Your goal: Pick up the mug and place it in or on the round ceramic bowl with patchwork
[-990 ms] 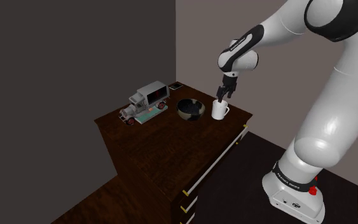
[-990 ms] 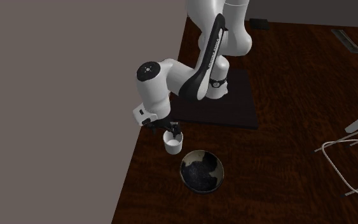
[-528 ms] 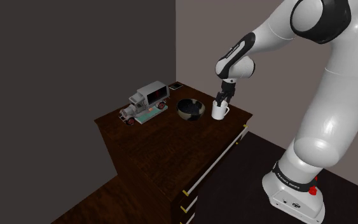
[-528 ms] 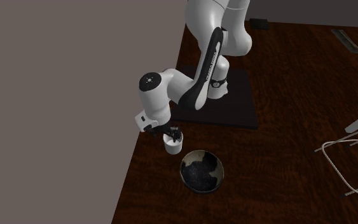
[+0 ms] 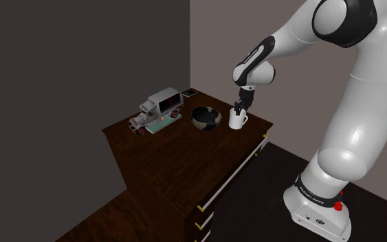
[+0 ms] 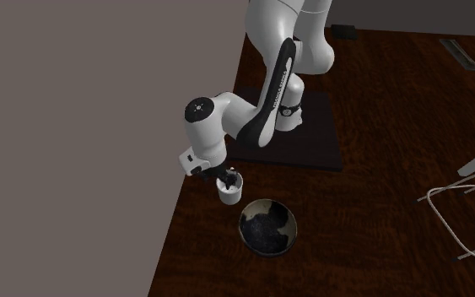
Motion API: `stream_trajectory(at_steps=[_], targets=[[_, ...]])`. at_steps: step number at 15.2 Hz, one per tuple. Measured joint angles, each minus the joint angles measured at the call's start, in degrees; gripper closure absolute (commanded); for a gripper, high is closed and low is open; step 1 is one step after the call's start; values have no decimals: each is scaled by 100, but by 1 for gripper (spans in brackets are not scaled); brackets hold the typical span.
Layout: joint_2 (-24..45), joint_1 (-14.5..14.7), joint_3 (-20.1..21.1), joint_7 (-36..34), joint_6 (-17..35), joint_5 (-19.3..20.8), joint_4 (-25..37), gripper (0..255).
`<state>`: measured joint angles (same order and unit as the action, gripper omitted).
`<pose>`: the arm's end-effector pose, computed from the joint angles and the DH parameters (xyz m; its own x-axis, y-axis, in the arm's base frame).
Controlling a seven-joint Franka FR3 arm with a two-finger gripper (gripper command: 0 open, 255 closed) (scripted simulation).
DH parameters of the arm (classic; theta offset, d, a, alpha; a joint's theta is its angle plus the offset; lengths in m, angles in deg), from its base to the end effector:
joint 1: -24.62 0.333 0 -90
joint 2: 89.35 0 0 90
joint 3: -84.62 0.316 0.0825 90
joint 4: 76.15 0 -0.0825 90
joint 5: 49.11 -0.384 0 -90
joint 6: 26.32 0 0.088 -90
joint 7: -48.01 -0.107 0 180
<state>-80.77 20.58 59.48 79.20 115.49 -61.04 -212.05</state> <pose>0.4377 -0.2476 0.2647 0.9919 -0.1270 0.0036 -0.1265 -0.9896 -0.0682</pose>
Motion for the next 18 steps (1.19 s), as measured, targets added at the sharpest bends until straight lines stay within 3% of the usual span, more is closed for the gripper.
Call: stream_trajectory(at_steps=[9,18], targets=[[0,1,1,0,-1,-1,0,255],[-524,50,-96,-336,-551,443,107,255]])
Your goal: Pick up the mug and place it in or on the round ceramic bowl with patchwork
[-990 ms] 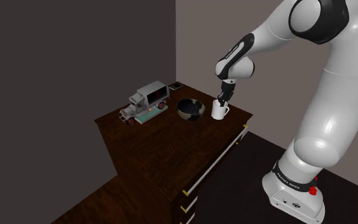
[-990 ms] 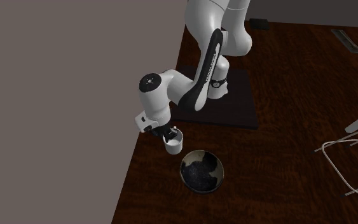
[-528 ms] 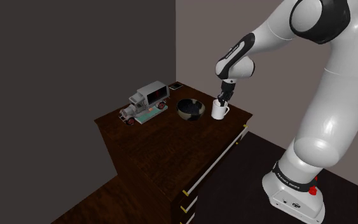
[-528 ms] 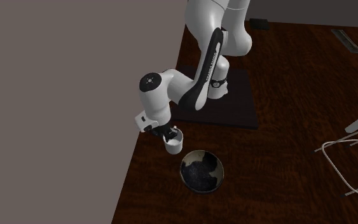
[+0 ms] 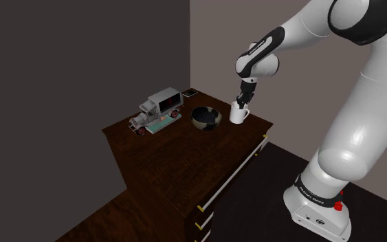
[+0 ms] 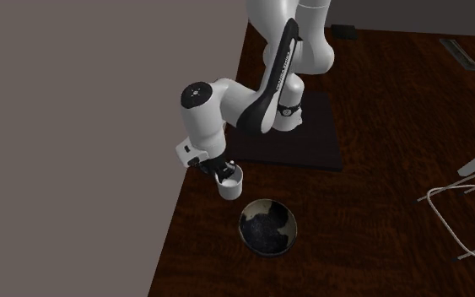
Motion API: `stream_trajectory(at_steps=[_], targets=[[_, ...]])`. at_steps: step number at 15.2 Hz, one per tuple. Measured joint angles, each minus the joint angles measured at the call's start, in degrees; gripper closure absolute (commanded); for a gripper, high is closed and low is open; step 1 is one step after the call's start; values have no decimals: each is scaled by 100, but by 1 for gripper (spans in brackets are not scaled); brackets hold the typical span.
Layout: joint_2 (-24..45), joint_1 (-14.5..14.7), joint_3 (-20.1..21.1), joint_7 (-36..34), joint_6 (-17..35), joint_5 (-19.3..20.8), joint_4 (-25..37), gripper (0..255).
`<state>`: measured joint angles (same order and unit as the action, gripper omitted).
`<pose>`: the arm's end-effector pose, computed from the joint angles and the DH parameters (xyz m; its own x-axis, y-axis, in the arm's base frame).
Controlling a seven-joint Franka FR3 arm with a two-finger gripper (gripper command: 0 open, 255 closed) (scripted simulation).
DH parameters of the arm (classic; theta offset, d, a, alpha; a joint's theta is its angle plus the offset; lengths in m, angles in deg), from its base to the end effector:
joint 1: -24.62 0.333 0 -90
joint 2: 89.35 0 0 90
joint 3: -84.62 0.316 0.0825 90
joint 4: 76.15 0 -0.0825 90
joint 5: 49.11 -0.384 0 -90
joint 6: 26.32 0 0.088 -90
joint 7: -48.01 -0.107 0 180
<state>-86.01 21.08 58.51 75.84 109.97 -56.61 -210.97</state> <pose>0.4377 -0.2480 0.3058 0.9919 -0.1271 0.0039 -0.1265 -0.9896 -0.0683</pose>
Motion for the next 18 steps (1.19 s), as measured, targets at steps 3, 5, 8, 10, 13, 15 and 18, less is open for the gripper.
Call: stream_trajectory(at_steps=[3,5,8,10,13,15,18], targets=[[-203,9,-13,-126,-242,154,69,255],[-325,14,-13,-200,-379,241,100,255],[-466,11,-14,-279,-611,342,210,255],[-566,11,-9,-335,-759,407,270,255],[-725,5,-2,-410,-1002,504,374,255],[-809,6,10,-458,-1139,551,437,255],[-941,3,26,-522,-1361,623,541,255]])
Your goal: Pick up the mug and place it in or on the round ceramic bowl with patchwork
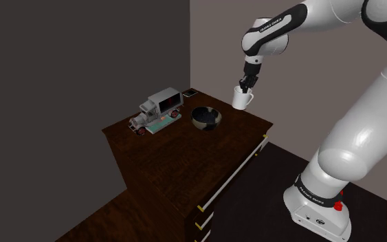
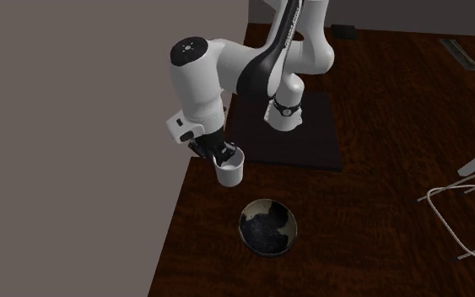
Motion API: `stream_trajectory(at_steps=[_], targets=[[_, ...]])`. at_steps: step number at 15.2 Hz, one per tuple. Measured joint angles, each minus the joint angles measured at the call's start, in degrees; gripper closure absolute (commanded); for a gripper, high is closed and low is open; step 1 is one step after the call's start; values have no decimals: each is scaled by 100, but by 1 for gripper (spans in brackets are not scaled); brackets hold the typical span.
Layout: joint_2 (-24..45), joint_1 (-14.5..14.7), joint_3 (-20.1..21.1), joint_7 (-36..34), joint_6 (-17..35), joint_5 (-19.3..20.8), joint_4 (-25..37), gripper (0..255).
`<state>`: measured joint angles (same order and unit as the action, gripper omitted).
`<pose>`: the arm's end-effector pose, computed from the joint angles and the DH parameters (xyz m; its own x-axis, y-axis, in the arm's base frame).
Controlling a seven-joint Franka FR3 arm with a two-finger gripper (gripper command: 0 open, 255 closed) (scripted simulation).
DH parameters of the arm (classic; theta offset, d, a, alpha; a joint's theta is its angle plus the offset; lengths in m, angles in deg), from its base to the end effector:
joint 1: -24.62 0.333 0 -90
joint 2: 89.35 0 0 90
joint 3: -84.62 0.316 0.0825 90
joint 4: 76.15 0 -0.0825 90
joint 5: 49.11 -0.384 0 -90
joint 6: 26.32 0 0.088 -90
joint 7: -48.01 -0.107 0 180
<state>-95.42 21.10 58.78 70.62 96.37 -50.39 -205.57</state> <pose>0.4372 -0.2472 0.4005 0.9919 -0.1272 0.0039 -0.1266 -0.9896 -0.0683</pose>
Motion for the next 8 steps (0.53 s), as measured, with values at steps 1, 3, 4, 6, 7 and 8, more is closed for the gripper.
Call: stream_trajectory(at_steps=[1,3,4,6,7,8], targets=[[-35,1,7,-21,-99,18,69,255],[-126,-3,19,-59,-257,64,144,255],[-157,-6,22,-70,-333,80,192,255],[-208,-4,34,-99,-446,102,260,255],[-196,24,69,-156,-472,89,298,255],[-131,69,113,-221,-489,51,376,255]])
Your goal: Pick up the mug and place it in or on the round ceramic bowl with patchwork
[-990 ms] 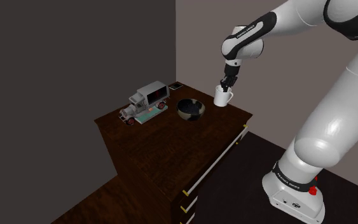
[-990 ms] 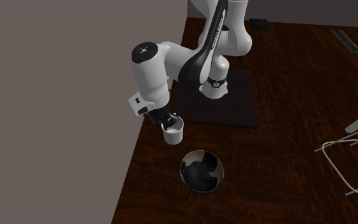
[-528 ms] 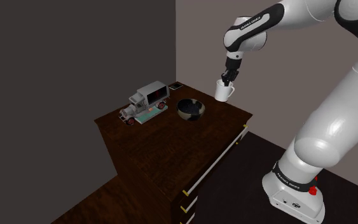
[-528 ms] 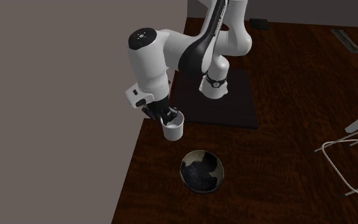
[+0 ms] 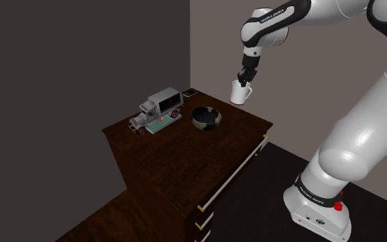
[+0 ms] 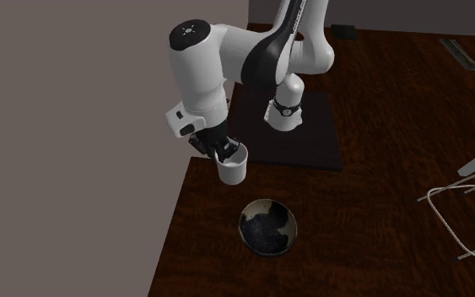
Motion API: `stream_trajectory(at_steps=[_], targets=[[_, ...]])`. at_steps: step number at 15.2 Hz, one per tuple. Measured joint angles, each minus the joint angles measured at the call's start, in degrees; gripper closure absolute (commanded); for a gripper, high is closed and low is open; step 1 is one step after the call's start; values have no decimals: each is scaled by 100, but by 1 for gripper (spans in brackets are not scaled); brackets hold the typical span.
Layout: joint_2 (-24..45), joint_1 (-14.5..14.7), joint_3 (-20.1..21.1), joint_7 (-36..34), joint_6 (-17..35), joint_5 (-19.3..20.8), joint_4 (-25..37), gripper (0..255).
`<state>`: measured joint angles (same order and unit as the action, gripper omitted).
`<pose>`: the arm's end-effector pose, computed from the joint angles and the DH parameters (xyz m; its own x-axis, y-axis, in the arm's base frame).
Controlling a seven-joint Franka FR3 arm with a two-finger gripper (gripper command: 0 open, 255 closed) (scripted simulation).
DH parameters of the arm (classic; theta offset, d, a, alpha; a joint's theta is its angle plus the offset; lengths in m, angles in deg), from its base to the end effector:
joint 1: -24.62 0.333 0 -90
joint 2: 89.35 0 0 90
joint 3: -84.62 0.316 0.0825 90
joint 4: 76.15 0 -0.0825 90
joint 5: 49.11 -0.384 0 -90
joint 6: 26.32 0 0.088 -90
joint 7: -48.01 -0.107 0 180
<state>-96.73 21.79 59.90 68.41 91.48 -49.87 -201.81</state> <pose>0.4479 -0.2372 0.4339 0.9919 -0.1272 0.0036 -0.1266 -0.9896 -0.0683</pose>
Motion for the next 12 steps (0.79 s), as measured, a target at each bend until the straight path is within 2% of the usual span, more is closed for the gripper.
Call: stream_trajectory(at_steps=[12], targets=[[795,696,749,-1267,-327,-370,1140,255]])
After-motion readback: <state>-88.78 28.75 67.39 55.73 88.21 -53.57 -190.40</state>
